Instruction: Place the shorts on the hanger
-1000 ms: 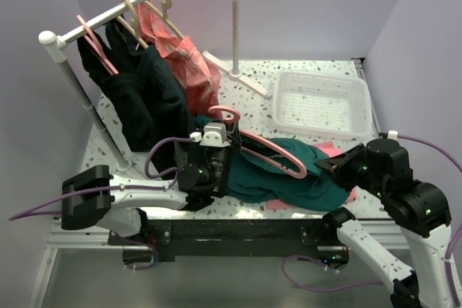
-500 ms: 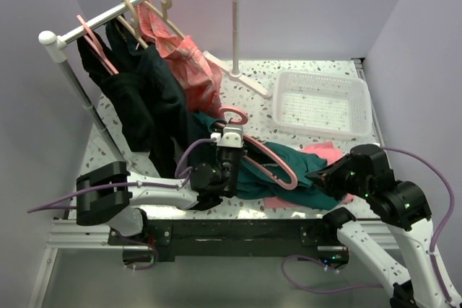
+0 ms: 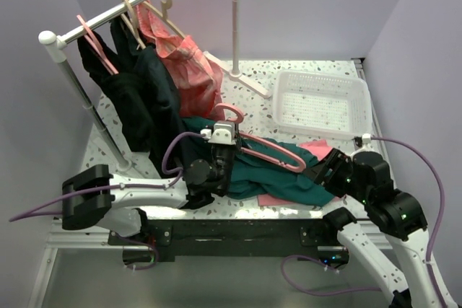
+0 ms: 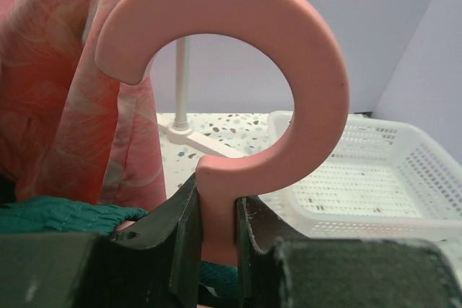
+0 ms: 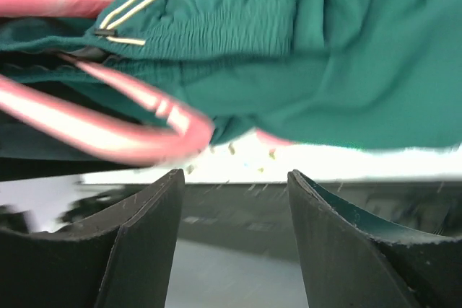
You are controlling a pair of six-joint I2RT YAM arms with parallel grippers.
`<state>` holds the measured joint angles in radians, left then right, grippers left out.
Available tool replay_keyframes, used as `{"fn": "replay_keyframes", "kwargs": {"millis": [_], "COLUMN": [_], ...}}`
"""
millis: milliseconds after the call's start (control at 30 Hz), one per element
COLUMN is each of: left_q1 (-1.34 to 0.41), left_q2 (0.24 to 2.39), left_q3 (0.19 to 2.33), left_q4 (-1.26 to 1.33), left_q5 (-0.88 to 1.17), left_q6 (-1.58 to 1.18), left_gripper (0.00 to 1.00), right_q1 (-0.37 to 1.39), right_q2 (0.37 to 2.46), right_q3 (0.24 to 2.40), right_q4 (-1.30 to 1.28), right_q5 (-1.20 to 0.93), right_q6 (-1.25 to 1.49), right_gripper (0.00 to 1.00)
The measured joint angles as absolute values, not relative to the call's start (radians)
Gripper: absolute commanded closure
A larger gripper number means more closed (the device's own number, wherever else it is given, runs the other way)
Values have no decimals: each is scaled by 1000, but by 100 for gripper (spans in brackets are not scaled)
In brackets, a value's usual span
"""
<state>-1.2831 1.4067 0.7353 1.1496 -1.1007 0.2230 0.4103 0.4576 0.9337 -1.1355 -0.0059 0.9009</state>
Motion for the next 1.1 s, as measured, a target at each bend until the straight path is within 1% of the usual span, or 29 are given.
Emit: {"fn": "replay_keyframes", "kwargs": {"millis": [133,233,433,567,667,867,1100], "left_q1": [-1283,-1278,-1279,-1277,-1277,-1277,-1275], "left_q2": [1356,1348,1307,1267,1245,1234,1234], "left_q3": [719,710,674,674,674,674,683], "left_q4": [1087,1040,919,842,799,764,746], "left_q5": [-1057,-1036,-946,-897,-889,-896,-928], "left_q6": [169,145,112,75,52,36,34], "left_gripper": [100,100,100,100,100,100,100], "right_q1": [411,411,411,411,411,411,456], "right_q2": [464,447,318,334,376,473,543], "right_q3": [856,763,595,484,414,388,388], "right_q4": [-1033,-932,-721,-568,-502,-391,-326], "right_q5": [22,66,59,35,31,30,35], "right_q6": [788,712,679,686,688,655,588], "right_gripper": [51,48,49,48,46,49,48]}}
